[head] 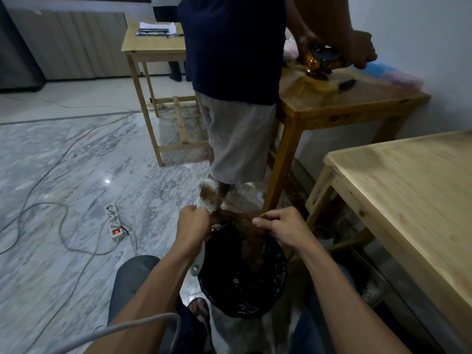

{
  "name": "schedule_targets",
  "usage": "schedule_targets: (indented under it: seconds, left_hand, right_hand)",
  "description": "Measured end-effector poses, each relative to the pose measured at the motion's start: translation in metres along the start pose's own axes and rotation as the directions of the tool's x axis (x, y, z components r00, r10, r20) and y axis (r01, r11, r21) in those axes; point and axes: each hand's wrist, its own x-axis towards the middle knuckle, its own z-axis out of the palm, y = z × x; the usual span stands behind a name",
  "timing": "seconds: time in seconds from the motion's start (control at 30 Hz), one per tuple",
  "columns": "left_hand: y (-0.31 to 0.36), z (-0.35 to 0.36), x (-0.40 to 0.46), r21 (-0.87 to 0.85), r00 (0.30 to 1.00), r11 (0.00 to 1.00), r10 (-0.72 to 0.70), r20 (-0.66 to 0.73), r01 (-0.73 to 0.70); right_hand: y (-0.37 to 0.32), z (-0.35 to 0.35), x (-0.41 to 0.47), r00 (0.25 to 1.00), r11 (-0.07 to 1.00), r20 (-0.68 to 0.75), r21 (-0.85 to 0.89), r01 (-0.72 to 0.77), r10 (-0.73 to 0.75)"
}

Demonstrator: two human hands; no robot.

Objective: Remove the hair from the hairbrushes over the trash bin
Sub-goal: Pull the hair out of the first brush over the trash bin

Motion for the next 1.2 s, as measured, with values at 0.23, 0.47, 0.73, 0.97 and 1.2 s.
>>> schedule_targets:
  seconds: [0.23,0.47,0.73,0.97,1.2]
  left_hand:
    - [-0.004,0.005,-0.021,0.339,0.960,0.899,0.243,0.141,-0.277]
    - [0.009,0.017,-0.023,0.334,0.926,0.867,0.313,0.210,-0.369]
    - [0.006,0.012,-0.016,0.243,0.964,0.933,0.245,0.107,-0.264]
    - [0.013,0.011,-0.018,0.102,0.976,0.972,0.206,0.065,-0.212]
    - [0.005,0.002,-0.019,0.173,0.964,0.950,0.245,0.101,-0.260]
  right_hand:
    - [-0.008,-0.010,-0.004,0.983,0.999,0.177,0.026,-0.042,0.037]
    - [-0.001,0.025,0.001,0.980,0.990,0.144,0.028,0.138,-0.140]
    - [0.017,0.024,0.006,0.990,0.931,-0.035,-0.347,0.118,-0.138]
    - [0.023,0.022,0.020,0.996,0.899,-0.094,-0.437,-0.034,-0.008]
    - [0.008,0.023,0.032,0.997,0.886,0.015,-0.461,-0.057,0.072]
